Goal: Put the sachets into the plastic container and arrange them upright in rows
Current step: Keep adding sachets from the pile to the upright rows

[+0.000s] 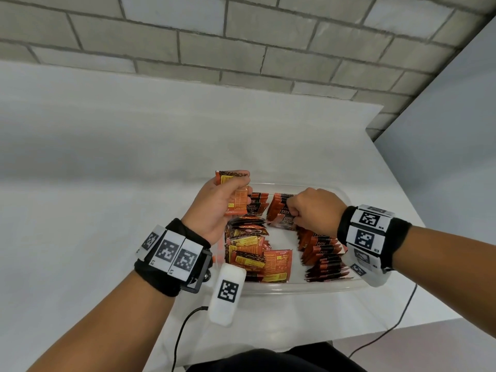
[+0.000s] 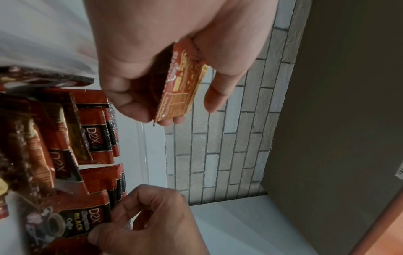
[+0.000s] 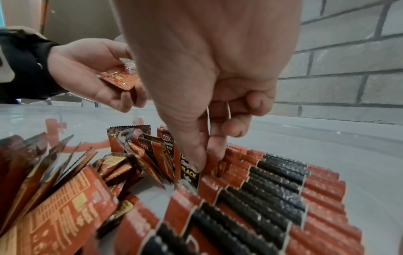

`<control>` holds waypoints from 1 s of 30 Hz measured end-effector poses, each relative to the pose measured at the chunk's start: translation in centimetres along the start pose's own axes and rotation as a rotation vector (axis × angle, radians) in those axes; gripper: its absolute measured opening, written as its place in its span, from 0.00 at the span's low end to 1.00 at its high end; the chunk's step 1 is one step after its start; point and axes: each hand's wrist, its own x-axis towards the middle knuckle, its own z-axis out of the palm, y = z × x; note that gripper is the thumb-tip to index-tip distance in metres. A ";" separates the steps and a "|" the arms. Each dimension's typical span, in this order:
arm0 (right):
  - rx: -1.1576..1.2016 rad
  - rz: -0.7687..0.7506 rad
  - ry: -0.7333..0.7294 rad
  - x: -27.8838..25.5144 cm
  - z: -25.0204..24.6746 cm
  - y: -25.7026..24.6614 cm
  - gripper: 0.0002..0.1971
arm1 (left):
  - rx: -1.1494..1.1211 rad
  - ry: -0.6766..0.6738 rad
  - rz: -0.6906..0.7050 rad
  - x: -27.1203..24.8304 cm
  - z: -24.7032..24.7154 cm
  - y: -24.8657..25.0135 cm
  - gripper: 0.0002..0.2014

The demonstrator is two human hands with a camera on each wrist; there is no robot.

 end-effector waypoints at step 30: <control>0.566 0.097 0.250 -2.0 -3.1 2.1 0.08 | 0.002 -0.146 -0.058 -0.4 0.7 0.2 0.07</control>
